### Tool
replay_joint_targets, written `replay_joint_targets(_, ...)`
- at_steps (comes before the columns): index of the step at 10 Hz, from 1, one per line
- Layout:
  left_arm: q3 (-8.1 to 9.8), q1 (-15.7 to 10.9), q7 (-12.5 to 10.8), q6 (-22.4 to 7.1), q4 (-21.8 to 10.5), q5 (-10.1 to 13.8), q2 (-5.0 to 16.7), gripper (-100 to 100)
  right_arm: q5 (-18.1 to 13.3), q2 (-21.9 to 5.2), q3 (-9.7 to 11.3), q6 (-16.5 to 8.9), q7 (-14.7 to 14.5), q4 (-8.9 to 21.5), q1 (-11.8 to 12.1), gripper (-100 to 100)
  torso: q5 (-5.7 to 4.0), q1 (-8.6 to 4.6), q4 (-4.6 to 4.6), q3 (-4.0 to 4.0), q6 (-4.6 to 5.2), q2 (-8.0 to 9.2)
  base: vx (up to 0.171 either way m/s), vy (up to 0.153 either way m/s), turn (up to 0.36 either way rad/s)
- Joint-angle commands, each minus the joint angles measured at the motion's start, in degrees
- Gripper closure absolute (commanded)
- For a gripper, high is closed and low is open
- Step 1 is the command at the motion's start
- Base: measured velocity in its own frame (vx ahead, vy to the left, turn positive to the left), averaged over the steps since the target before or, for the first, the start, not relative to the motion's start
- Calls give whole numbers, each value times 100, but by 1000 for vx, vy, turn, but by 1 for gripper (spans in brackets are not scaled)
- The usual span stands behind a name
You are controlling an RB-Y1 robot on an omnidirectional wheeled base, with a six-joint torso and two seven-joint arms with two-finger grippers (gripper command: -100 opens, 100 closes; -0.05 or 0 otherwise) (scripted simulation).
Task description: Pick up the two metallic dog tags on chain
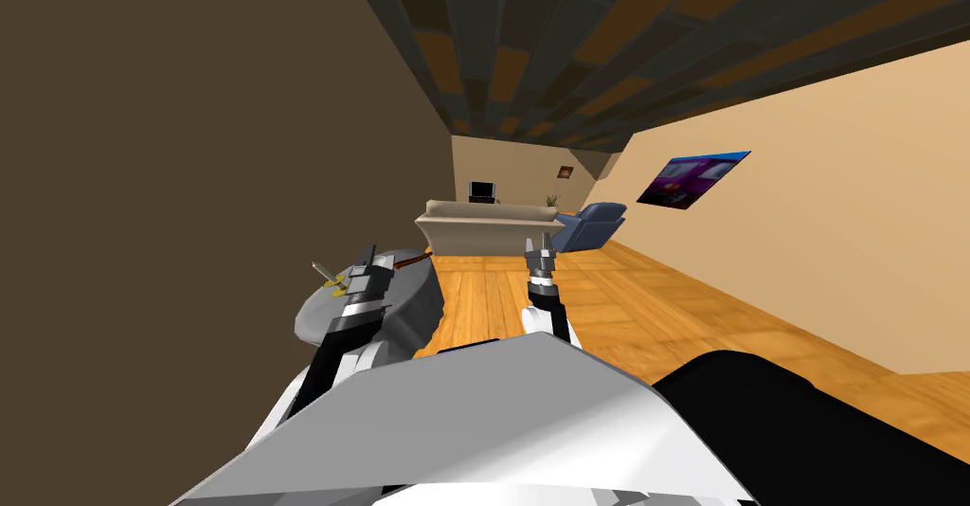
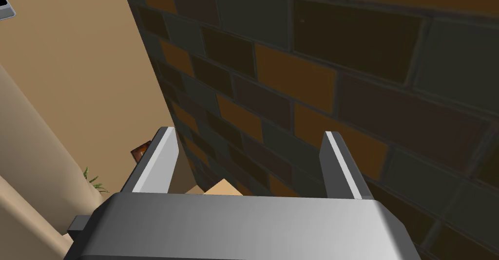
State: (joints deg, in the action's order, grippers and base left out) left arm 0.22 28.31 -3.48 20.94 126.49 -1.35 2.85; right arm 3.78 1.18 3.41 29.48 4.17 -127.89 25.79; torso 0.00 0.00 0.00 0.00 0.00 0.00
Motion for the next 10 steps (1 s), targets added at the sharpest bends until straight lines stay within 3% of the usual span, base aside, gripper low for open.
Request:
replay_joint_targets(1, 142, 101, 23, -140, -136, -64, 217, -100, 0, 0, 0, 0, 0, 0, 0, 0, 0, 0, 0, 0, 0, 0, 73, -24, 64)
replay_joint_targets(5, 465, 333, 71, -472, -453, -192, 455, -100, 0, 0, 0, 0, 0, 0, 2, 0, -6, -27, -14, -35, -1, -61, 153, -68, 55)
replay_joint_targets(10, 1043, 719, 113, -1086, -1023, -326, 692, -100, 0, 0, 0, 1, 0, -1, 3, 0, -6, -25, -17, -44, -1, -76, 183, -76, 82)
